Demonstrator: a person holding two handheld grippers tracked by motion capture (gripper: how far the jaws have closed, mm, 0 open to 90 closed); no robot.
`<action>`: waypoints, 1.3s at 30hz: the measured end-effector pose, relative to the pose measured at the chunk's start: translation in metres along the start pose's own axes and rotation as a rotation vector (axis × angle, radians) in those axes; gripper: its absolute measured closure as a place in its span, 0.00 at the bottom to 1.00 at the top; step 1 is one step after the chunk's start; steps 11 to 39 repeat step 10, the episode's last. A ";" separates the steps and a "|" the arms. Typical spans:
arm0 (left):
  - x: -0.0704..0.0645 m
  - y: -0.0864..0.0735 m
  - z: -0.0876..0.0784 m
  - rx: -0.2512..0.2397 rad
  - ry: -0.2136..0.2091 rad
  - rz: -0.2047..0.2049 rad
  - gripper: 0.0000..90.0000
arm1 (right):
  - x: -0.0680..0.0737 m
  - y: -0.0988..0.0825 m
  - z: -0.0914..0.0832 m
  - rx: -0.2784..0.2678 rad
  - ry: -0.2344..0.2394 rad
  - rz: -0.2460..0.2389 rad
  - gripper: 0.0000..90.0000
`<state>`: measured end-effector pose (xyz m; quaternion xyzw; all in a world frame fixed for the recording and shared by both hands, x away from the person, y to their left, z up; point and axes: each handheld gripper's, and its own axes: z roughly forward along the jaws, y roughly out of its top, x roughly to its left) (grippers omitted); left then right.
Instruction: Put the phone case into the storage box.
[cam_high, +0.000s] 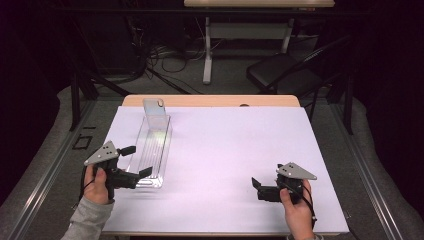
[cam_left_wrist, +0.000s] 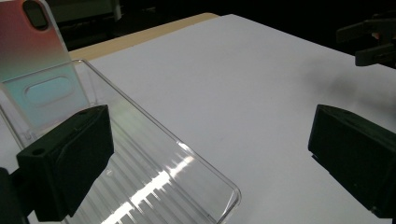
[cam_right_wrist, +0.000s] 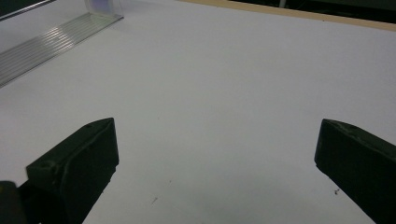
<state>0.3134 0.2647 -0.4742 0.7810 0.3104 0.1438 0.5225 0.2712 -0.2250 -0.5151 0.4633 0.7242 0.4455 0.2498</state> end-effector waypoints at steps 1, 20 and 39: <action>0.001 -0.001 0.000 0.007 0.001 -0.001 0.01 | 0.000 0.000 0.000 -0.002 0.000 0.002 0.00; 0.006 -0.007 -0.003 0.009 0.016 -0.017 0.01 | -0.001 -0.003 0.003 0.010 0.003 0.001 0.00; 0.006 -0.007 -0.003 0.009 0.016 -0.017 0.01 | -0.001 -0.003 0.003 0.010 0.003 0.001 0.00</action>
